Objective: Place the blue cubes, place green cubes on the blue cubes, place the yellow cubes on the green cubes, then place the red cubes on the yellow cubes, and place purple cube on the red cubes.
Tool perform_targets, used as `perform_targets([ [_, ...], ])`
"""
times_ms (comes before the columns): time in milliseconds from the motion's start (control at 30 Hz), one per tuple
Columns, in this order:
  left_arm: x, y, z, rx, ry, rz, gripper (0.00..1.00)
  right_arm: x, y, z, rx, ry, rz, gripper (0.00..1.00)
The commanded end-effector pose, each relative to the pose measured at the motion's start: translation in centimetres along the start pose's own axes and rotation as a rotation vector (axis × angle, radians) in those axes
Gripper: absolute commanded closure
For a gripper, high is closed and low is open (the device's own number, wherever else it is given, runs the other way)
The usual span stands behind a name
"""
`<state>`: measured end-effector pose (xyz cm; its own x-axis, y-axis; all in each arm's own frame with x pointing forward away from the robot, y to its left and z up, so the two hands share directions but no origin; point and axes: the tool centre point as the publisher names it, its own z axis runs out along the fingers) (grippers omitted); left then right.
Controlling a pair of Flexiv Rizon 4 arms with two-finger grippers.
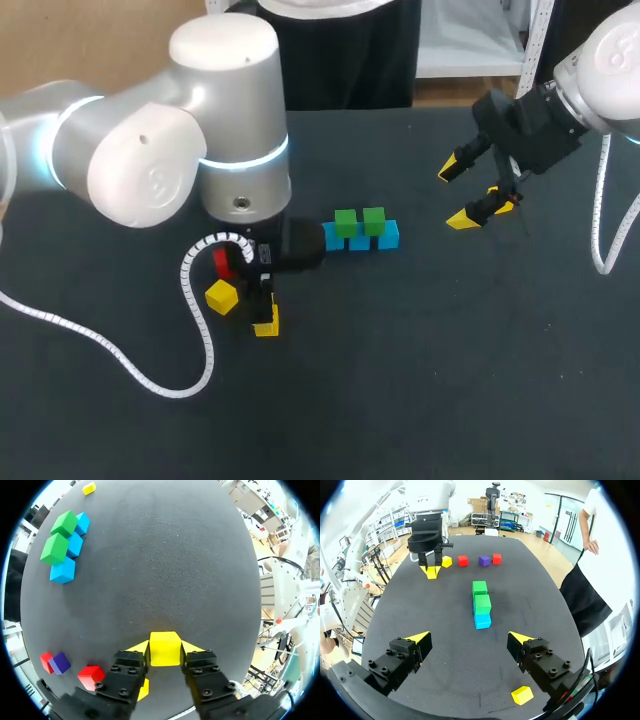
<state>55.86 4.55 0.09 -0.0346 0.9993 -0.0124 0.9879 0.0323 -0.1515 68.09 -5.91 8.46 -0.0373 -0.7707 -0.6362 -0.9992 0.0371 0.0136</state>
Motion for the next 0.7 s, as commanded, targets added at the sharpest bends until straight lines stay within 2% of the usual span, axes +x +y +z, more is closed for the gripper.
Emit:
perform_targets([
  [33,0.0,0.3,0.0,0.006,-0.005,-0.006,1.00,0.0,0.1,0.0,0.002,-0.001,0.000,0.00],
  [367,-0.6,1.4,-2.0,-0.027,-0.035,-0.034,1.00,0.0,0.1,0.0,0.002,-0.001,0.000,0.00],
  [700,-2.6,4.1,-4.2,-0.097,-0.111,0.040,1.00,0.0,0.1,0.0,0.002,-0.001,0.000,0.00],
])
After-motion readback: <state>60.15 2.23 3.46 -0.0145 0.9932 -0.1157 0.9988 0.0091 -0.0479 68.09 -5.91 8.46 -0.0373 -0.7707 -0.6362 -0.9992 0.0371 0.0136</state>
